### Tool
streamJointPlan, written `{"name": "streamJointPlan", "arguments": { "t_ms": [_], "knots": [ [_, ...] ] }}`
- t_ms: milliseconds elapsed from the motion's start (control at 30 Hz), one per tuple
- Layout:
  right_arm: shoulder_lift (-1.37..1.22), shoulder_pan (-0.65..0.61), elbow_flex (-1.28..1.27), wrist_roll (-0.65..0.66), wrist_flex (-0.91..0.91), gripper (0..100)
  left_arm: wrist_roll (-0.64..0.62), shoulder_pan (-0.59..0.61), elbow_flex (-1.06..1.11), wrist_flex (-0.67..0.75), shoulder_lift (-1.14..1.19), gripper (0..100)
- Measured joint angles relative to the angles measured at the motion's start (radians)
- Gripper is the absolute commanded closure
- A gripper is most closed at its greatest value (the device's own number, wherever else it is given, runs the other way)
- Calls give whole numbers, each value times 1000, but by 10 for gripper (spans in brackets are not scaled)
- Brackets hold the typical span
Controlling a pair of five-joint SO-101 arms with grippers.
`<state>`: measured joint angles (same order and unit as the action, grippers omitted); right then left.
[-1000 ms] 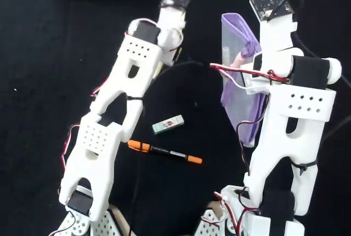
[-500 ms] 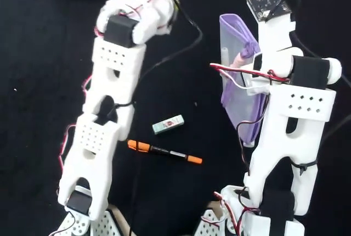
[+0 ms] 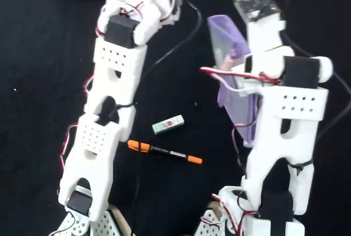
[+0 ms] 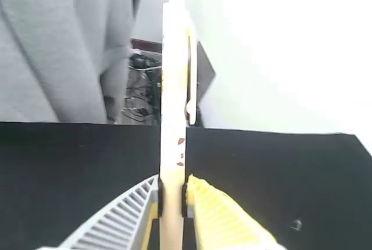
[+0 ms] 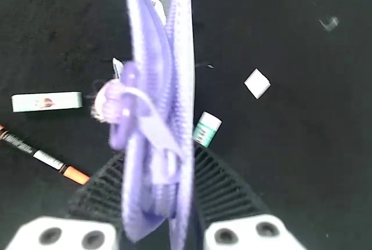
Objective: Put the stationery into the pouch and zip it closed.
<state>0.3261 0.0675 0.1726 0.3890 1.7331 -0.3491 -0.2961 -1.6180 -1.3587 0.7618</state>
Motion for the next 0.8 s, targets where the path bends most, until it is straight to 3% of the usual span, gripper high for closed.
{"name": "streamJointPlan", "arguments": {
  "t_ms": [133,333,800],
  "knots": [
    [60,-57,-2,0,0,987,-6,-17,0,37,0,971],
    [89,-77,-87,12,2,987,-115,-18,0,86,0,971],
    [101,-181,-101,35,2,987,-132,28,0,193,0,972]
  ]
}}
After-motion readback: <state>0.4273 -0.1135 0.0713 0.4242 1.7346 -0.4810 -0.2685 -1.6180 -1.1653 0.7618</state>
